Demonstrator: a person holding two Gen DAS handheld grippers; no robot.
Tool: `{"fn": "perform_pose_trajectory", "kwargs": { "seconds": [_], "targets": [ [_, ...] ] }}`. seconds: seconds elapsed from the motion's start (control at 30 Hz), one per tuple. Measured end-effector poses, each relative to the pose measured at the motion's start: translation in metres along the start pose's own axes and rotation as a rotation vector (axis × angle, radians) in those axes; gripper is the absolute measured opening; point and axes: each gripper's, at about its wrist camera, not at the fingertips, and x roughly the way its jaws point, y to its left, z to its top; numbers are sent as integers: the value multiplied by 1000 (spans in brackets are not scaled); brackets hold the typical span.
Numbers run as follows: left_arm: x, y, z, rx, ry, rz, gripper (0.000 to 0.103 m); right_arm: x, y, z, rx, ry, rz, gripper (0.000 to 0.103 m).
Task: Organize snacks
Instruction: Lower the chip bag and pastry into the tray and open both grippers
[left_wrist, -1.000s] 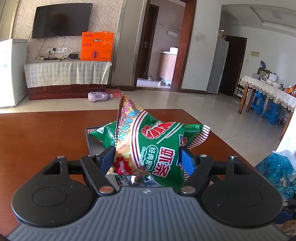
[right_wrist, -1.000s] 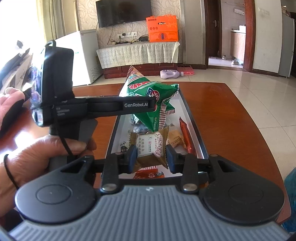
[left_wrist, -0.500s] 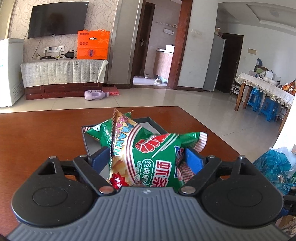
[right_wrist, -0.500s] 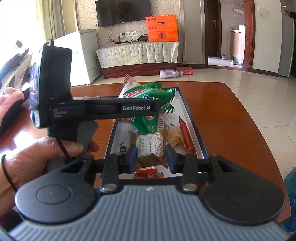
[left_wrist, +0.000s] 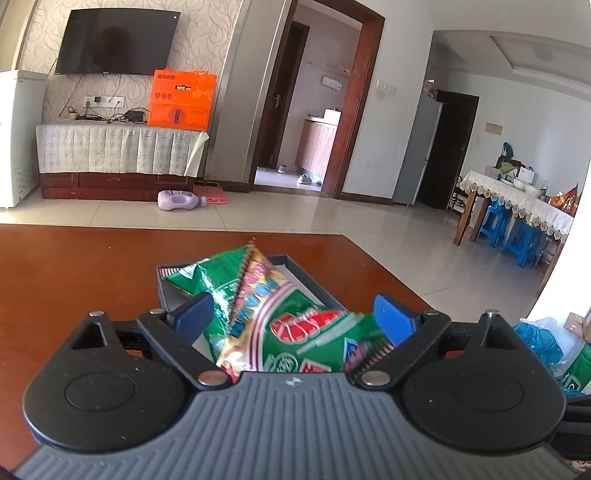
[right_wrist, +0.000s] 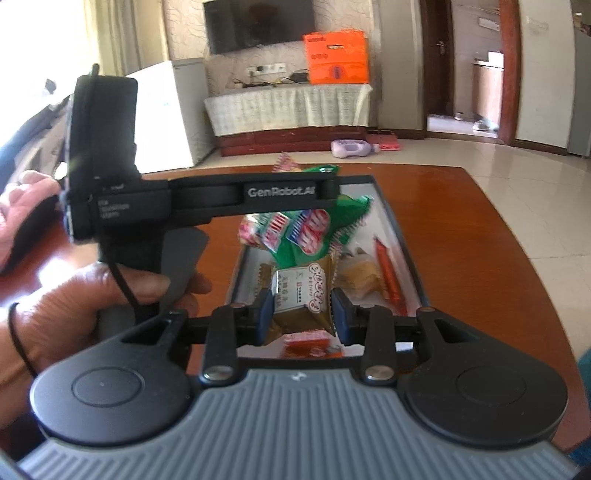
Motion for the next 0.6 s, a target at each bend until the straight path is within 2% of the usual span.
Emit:
{"fn": "perform_pose_trajectory", "kwargs": {
  "seconds": [0.1, 0.27, 0.6],
  "targets": [
    [-3, 5, 1, -6, 8, 9, 96, 11, 2, 1, 7, 34, 28, 37],
    [-10, 9, 0, -2, 15, 14, 96, 26, 3, 1, -9, 69, 13, 37],
    [-22, 6, -4, 23, 18, 26, 96, 39, 3, 3, -33, 54, -95, 37]
  ]
}}
